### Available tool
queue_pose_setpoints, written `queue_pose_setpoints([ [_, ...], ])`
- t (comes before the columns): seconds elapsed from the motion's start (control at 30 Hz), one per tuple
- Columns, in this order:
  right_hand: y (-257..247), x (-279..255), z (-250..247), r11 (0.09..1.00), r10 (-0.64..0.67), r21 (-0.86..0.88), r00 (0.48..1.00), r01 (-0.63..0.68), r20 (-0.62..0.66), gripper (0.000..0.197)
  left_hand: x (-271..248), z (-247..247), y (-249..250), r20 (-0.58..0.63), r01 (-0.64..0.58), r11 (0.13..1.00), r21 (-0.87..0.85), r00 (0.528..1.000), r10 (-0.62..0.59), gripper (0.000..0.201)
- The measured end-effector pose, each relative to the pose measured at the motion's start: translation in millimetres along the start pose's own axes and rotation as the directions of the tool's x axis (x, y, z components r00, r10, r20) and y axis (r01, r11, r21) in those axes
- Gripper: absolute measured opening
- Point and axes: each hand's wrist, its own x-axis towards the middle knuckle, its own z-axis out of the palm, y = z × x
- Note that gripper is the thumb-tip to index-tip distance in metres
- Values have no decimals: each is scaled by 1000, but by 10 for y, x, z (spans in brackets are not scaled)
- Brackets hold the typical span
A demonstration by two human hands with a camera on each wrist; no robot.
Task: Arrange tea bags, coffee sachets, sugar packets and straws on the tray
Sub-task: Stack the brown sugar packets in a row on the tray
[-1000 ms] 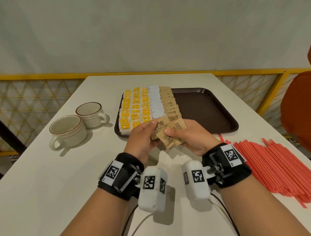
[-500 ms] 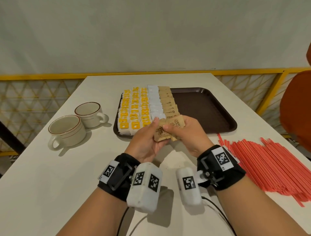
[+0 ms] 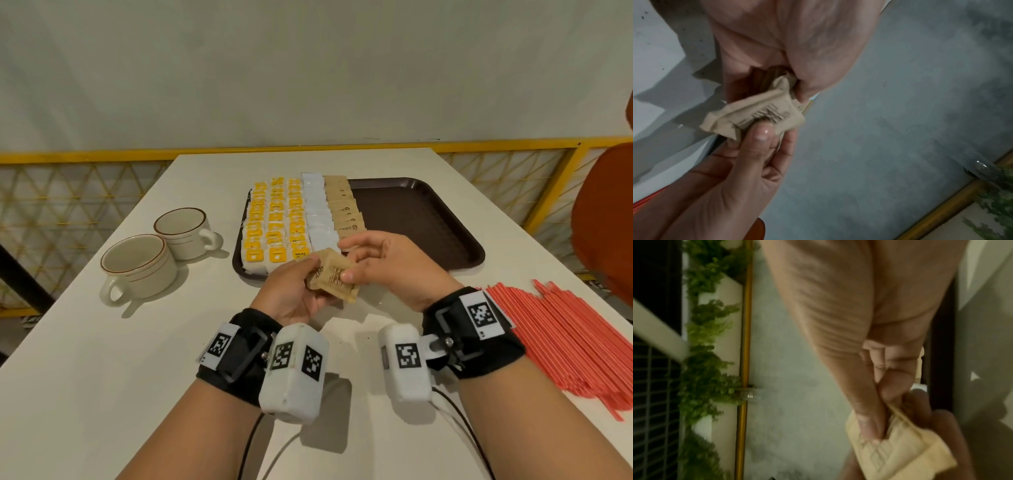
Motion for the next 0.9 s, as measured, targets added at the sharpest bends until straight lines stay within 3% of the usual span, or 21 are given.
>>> queue_pose_setpoints([
  [0.1, 23, 12, 58, 989, -7, -147, 999, -1, -53, 40, -18, 17, 3, 46, 55, 996, 71, 997, -59, 35],
  [0.27, 57, 16, 143, 989, -80, -131, 992, 67, -95, 41, -54, 13, 19, 166, 37, 991, 128, 984, -58, 35],
  [0.4, 63, 44, 120, 993, -75, -102, 977, 56, -197, 44, -12, 6, 18, 100, -34, 997, 62, 995, 28, 30],
  [0.5, 36, 45, 128, 999, 23, 40, 994, -19, -109, 41, -1, 56, 41, 79, -128, 991, -36, 988, 131, 30],
  [0.57, -1, 53, 147, 996, 17, 89, 998, -12, -58, 37, 15, 87, 55, 84, -179, 983, -35, 980, 181, 32],
  [0.7, -172, 63, 29, 1000, 2, -1, 999, -2, -51, 20, 99, 211, 150, 190, -204, 963, 175, 967, 170, 35],
  [0.77, -259, 76, -109, 999, 39, -17, 999, -39, -36, 16, 165, 307, 259, 203, -218, 893, 394, 968, 147, 32],
  [0.8, -296, 93, -184, 997, 61, -37, 997, -63, -42, 15, 202, 354, 333, 198, -226, 808, 544, 970, 139, 28],
  [0.9, -334, 186, -376, 984, 112, -126, 987, -126, -112, 14, 395, 434, 611, 203, -239, 400, 885, 970, 132, 16],
])
